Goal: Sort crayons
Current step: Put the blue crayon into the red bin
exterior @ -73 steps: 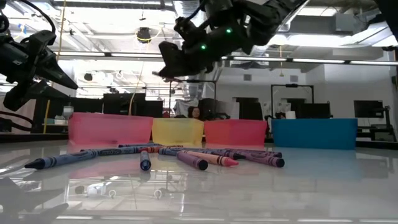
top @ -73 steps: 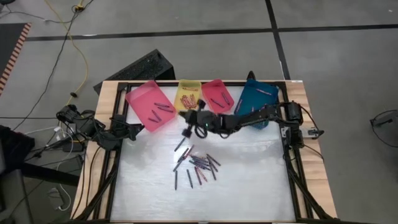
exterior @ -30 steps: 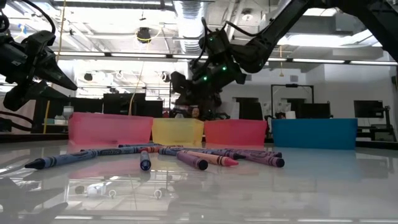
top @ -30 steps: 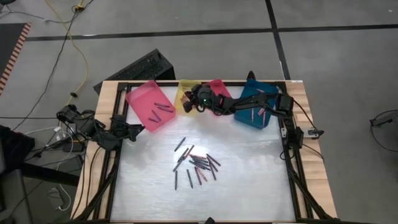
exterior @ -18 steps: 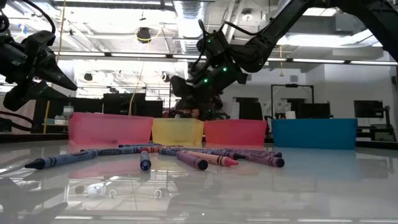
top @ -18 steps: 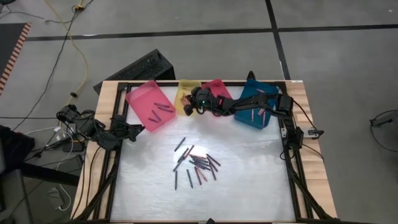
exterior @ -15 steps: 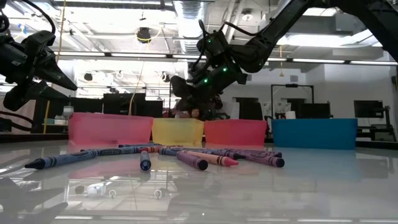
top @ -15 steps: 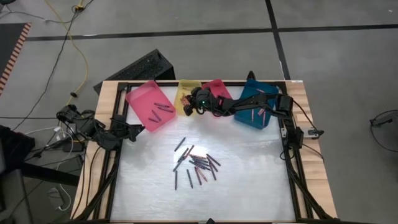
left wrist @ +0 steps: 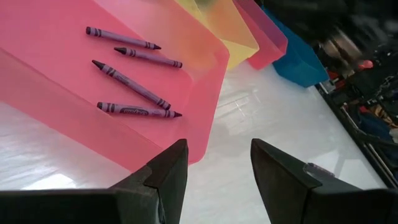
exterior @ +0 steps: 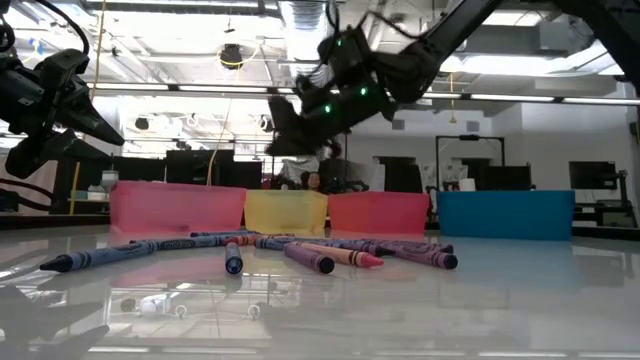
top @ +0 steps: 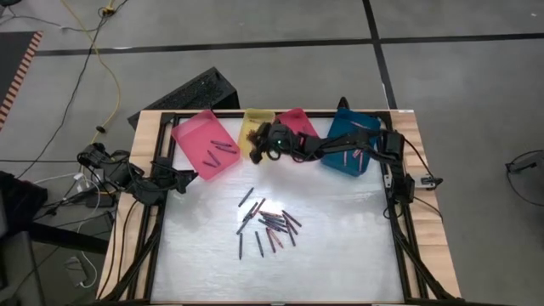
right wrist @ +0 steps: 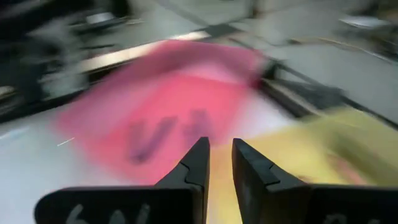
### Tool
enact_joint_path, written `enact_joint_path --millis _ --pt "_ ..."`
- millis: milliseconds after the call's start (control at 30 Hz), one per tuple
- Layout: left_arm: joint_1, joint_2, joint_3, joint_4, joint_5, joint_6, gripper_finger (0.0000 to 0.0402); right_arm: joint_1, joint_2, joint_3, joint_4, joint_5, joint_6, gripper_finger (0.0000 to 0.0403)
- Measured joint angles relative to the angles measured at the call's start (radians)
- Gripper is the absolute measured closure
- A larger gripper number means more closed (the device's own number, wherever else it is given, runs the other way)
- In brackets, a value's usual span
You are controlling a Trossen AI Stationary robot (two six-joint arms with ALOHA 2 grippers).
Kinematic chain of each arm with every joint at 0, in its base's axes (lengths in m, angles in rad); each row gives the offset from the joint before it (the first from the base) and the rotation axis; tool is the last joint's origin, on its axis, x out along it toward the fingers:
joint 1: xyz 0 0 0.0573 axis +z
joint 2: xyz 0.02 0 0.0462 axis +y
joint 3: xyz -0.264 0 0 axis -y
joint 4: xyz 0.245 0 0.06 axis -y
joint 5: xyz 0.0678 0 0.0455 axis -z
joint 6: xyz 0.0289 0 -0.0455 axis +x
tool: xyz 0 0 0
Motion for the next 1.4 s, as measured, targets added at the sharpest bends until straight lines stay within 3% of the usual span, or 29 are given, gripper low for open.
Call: enact_joint_path --millis 167,433,633,1000,1400 --pt "0.0 0.0 0.0 0.0 0.0 0.0 0.0236 0.086 -0.006 0.0 -0.004 -0.169 -0.112 0.0332" --pt "0.0 0.0 0.0 0.0 0.0 0.0 0.0236 0.19 0.021 -0.001 -0.066 -0.321 -0.361 0.0332" --pt "0.0 0.0 0.0 0.0 0.042 0.002 0.0236 0.204 0.055 0.001 -0.073 -0.365 -0.481 0.0332" --pt "0.0 0.0 -0.002 0.002 0.232 0.009 0.0236 0.193 0.091 0.0 -0.072 -0.411 -0.568 0.0332" --pt "0.0 0.0 -0.002 0.003 0.238 -0.035 0.0236 0.186 0.091 0.0 -0.07 -0.462 -0.627 0.0332"
